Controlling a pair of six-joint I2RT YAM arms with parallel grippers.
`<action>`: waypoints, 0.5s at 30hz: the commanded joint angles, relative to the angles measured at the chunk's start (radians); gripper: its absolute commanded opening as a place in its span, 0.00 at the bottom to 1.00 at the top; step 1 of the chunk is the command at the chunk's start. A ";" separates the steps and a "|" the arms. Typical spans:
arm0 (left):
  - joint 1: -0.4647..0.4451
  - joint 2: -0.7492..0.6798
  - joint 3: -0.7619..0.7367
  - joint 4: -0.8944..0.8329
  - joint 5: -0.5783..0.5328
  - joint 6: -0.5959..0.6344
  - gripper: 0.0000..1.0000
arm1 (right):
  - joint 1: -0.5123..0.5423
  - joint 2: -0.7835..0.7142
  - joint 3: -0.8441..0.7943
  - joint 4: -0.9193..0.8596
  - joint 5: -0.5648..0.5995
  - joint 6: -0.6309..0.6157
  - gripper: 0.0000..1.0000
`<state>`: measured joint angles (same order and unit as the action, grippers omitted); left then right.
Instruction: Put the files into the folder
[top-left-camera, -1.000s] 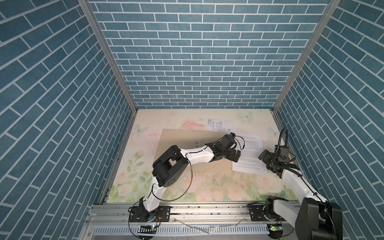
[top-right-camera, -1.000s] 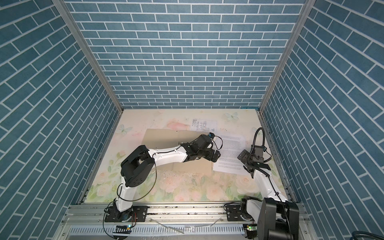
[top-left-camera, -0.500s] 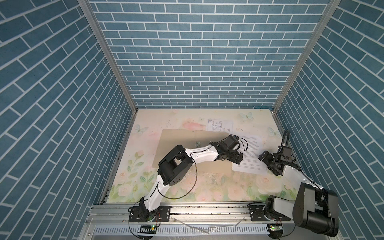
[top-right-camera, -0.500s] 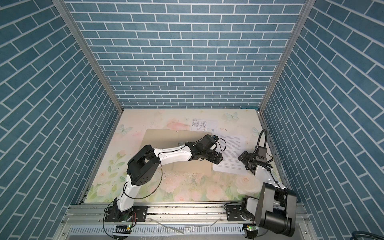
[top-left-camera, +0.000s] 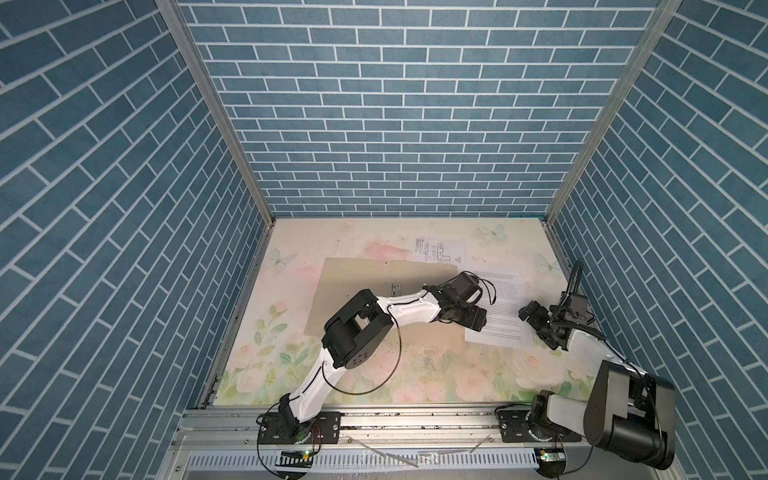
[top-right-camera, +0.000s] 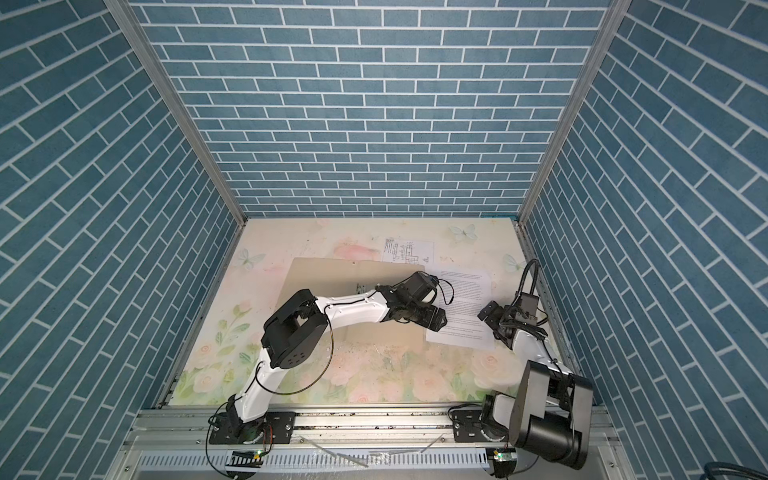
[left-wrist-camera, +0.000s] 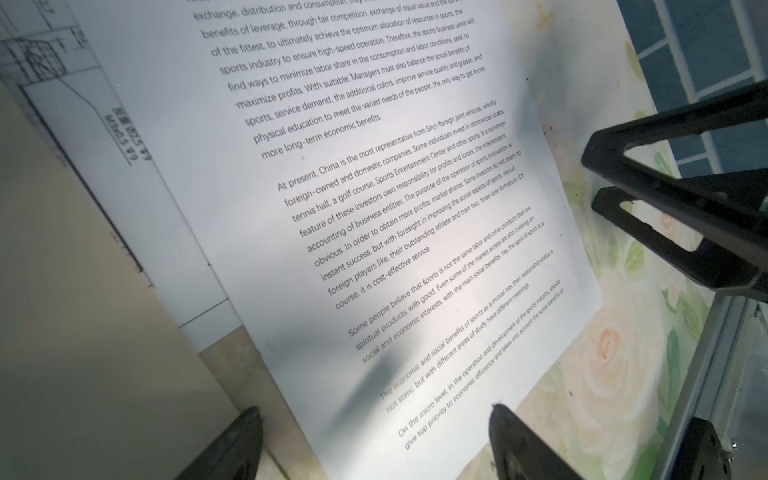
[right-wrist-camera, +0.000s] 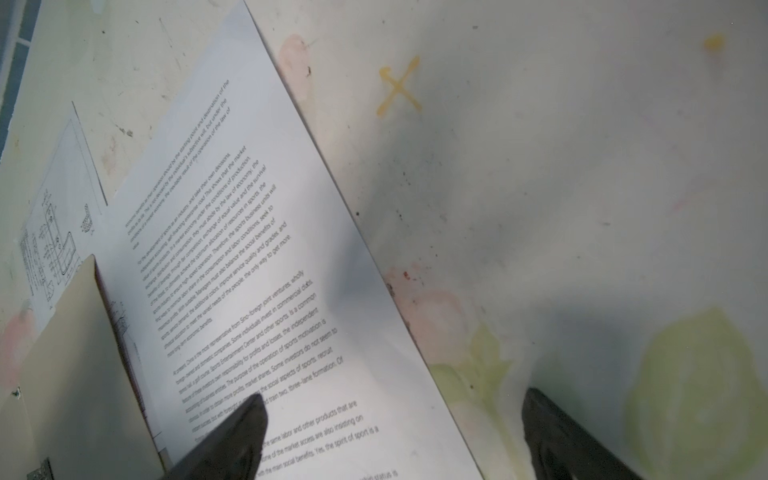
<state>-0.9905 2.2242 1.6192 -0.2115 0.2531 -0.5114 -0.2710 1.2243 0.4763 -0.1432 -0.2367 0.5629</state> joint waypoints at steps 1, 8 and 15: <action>-0.010 0.029 0.022 -0.005 0.007 -0.016 0.86 | -0.011 -0.005 0.035 -0.105 0.003 -0.052 0.95; -0.012 0.057 0.036 0.003 0.030 -0.035 0.86 | -0.017 0.067 0.084 -0.123 -0.030 -0.091 0.94; -0.012 0.061 0.037 -0.003 0.015 -0.033 0.85 | -0.017 0.178 0.134 -0.134 -0.109 -0.107 0.89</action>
<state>-0.9943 2.2517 1.6455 -0.1860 0.2695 -0.5404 -0.2844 1.3655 0.6037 -0.2218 -0.2913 0.4873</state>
